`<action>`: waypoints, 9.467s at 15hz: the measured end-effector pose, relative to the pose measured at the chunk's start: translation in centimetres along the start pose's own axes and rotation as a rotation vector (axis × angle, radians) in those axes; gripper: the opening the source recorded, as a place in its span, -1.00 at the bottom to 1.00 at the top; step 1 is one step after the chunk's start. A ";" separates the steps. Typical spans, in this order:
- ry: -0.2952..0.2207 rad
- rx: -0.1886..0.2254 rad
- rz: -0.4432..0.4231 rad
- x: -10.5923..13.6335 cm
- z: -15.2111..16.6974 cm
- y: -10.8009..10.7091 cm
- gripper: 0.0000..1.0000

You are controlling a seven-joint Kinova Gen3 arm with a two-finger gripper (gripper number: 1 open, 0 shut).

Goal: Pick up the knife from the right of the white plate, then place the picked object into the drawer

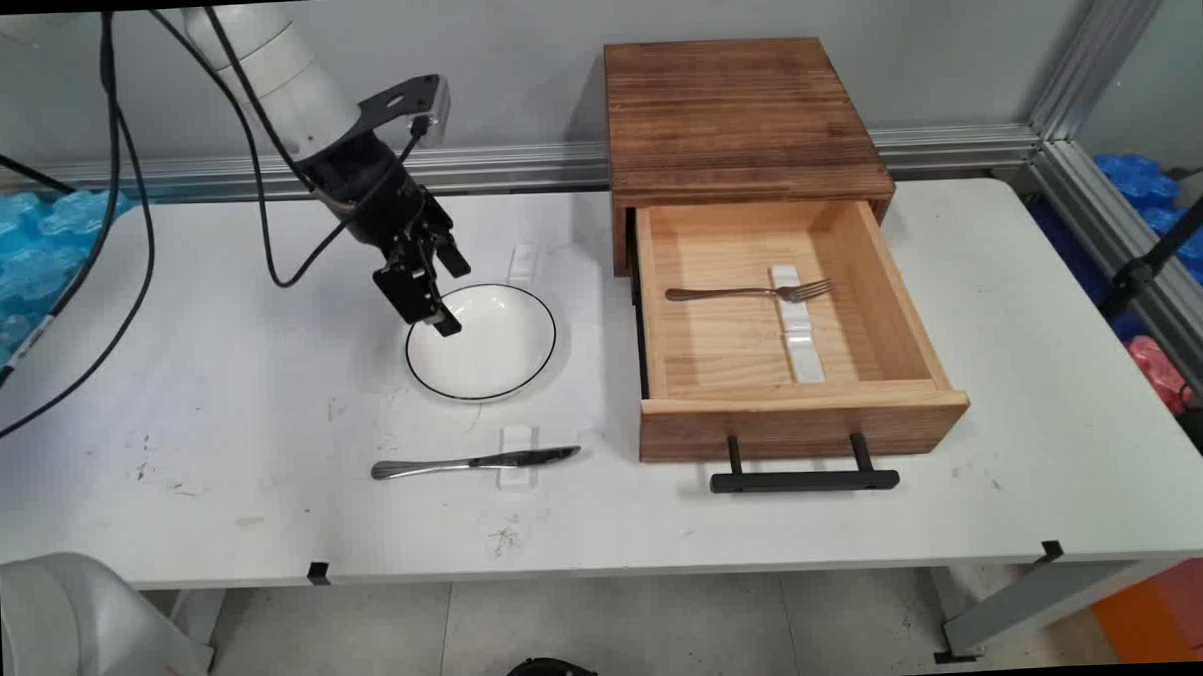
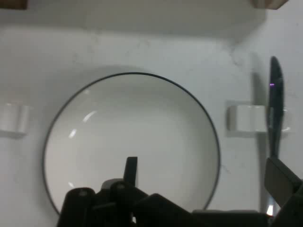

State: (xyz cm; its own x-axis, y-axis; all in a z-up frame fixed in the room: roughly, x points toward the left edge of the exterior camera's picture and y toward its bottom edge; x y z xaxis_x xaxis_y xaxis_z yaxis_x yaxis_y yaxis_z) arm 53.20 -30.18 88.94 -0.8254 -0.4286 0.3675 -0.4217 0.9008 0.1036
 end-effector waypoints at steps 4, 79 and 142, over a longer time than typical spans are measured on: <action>-0.007 -0.001 -0.030 -0.6 0.5 2.8 1.00; -0.083 0.082 -0.036 0.0 8.3 11.8 -1.00; 0.186 -0.008 0.097 26.9 11.2 1.3 -1.00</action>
State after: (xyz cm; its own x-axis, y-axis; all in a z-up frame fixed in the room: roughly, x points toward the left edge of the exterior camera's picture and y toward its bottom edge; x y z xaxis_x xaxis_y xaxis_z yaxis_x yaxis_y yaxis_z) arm 26.29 -41.34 88.62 -0.7779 -0.3207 0.5403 -0.3402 0.9380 0.0669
